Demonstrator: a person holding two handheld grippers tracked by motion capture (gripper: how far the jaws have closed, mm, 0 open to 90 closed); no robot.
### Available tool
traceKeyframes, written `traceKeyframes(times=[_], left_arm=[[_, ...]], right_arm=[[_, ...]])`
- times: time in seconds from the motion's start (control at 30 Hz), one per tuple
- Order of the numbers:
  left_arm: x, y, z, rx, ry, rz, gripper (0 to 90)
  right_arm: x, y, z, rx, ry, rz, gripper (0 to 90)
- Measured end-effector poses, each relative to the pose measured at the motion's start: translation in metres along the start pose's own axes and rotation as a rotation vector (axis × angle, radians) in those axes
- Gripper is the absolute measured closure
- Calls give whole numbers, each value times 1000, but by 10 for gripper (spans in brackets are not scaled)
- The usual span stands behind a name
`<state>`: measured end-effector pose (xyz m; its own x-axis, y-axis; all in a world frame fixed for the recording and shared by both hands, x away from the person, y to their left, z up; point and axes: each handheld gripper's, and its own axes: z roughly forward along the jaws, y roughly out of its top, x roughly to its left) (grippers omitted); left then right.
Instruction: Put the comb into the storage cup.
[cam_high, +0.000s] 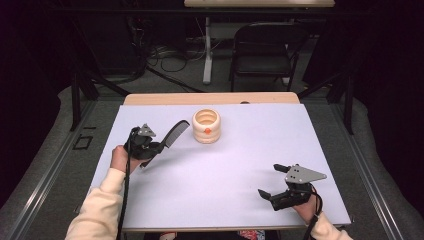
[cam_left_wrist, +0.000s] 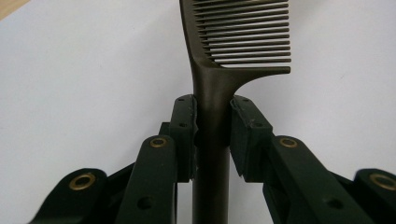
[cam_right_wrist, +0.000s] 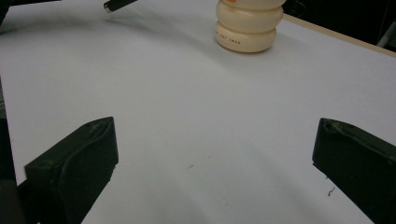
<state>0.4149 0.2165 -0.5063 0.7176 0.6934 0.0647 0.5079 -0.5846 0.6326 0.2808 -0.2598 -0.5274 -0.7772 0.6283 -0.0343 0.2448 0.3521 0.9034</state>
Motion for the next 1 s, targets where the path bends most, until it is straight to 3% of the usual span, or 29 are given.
traceKeyframes(times=[0.33, 1.0], left_arm=[[-2, 0, 2, -29, -4, -6, 725], [-3, 1, -2, -148, 48, -53, 725]], right_arm=[[0, 0, 0, 1, 0, 0, 0], [0, 0, 1, 1, 0, -2, 0]])
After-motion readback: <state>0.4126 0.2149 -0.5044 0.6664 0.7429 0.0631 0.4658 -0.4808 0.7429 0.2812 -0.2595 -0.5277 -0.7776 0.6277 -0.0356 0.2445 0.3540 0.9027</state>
